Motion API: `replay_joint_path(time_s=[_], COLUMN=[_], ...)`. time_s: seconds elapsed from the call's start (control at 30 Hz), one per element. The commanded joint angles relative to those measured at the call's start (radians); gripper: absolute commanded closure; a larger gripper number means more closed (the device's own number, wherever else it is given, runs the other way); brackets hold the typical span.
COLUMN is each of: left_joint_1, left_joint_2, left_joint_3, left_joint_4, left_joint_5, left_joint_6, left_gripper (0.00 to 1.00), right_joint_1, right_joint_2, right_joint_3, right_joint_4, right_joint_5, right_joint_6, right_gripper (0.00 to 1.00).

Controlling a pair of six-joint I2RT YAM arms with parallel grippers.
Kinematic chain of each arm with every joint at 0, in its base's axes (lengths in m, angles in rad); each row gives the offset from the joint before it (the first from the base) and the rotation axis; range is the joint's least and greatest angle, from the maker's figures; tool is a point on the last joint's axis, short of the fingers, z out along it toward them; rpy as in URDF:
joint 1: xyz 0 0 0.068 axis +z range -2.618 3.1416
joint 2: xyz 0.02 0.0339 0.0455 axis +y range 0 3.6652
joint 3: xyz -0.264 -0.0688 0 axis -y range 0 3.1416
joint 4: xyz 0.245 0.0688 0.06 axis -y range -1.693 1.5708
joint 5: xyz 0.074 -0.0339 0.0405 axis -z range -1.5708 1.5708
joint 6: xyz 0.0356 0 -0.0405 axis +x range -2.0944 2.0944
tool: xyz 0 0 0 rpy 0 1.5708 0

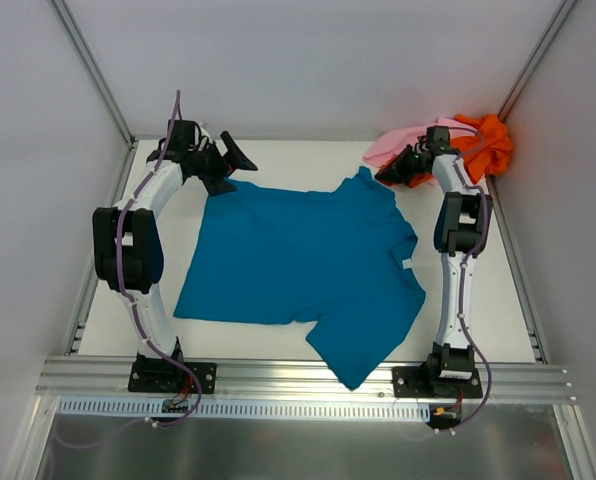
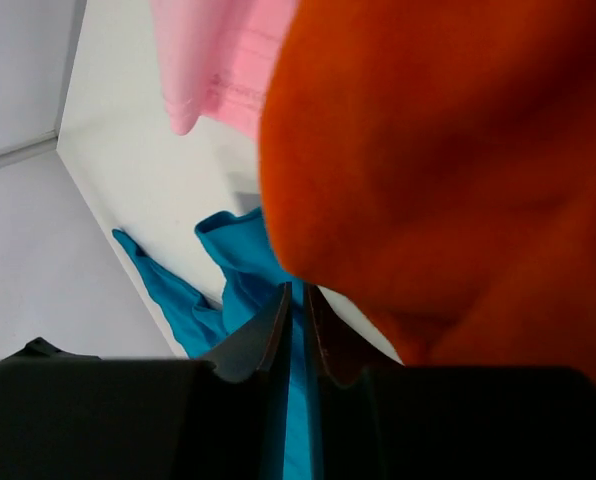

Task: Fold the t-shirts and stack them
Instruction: Flatten out the tshirt

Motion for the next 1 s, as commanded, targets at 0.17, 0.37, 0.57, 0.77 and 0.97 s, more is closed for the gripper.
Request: replay_joint_path(time_s=[0.17, 0.37, 0.57, 0.77, 0.97], left_joint_1=[0.013, 0.014, 0.013, 0.013, 0.014], left_joint_2=[0.007, 0.018, 0.019, -0.018, -0.031], left_joint_3=[0.046, 0.050, 0.038, -0.032, -0.045], left_joint_4=[-0.011, 0.008, 0.054, 0.198, 0.264], left_joint_5=[0.040, 0.047, 0.049, 0.086, 0.098], left_joint_6=[0.028, 0.017, 0.000, -0.014, 0.009], left_gripper=[0.01, 0.01, 0.01, 0.01, 0.01], right_joint_1=[-0.015, -0.008, 0.012, 0.096, 0.120], right_joint_2=[-0.044, -0.093, -0.149, -0.284, -0.557], right_joint_3=[0.020, 0.023, 0.023, 0.120, 0.011], right_joint_4=[-0.028, -0.026, -0.051, -0.359, -0.499], right_joint_5=[0.032, 0.021, 0.004, 0.302, 0.626], right_joint_6=[-0.021, -0.029, -0.041, -0.312, -0.484], right_gripper=[0.66, 0.01, 0.01, 0.01, 0.00])
